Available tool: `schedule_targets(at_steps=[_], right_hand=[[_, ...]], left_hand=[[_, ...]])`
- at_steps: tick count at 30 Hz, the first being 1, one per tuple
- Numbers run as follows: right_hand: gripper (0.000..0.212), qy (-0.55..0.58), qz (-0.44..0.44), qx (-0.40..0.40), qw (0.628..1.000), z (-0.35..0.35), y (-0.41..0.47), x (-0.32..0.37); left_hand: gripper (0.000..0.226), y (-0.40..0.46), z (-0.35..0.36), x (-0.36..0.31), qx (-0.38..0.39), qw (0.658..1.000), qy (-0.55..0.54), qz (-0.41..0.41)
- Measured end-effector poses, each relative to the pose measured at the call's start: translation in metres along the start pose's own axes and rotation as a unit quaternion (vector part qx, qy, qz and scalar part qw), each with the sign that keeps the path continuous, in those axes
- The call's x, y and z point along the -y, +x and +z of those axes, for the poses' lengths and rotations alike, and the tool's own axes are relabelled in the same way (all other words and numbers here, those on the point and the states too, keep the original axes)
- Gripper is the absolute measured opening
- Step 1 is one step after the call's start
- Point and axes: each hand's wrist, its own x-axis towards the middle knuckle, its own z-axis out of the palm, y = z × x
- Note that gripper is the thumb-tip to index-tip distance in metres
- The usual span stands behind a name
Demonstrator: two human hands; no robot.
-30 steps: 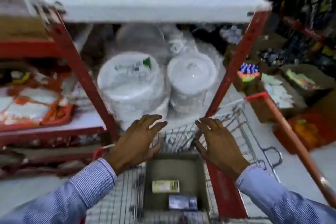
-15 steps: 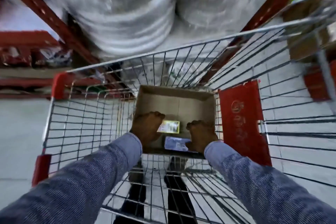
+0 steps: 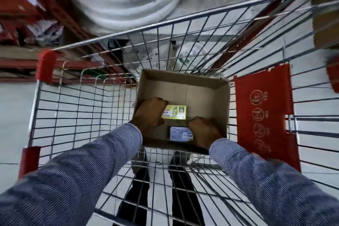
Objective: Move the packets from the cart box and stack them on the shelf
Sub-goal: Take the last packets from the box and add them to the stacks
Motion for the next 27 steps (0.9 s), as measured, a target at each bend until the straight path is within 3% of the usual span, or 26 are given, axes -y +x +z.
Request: schedule_targets(at_steps=[3,8,11,13,19,27], right_hand=[[0.03,-0.016,-0.001,-0.02,1.0,-0.019,-0.01,0.003],[0.051,-0.059,-0.019,-0.062,0.996,-0.098,-0.051,0.022],[0.052,-0.084,-0.024,-0.128,0.988,-0.16,-0.095,0.041],[0.046,-0.084,-0.029,-0.175,0.98,-0.201,-0.126,0.056],[0.039,-0.108,-0.05,-0.348,0.93,-0.324,-0.24,0.105],[0.037,-0.148,-0.043,-0.524,0.838,-0.447,-0.366,0.149]], left_hand=[[0.058,-0.013,-0.031,-0.004,-0.047,0.999,-0.002,-0.006],[0.048,-0.062,-0.112,-0.011,-0.165,0.986,0.015,-0.003],[0.028,-0.111,-0.182,-0.019,-0.236,0.971,0.011,0.015],[0.03,-0.146,-0.228,-0.028,-0.278,0.96,0.017,0.024],[0.06,-0.277,-0.374,-0.06,-0.41,0.91,0.057,0.025],[0.058,-0.405,-0.496,-0.09,-0.553,0.828,0.081,0.042]])
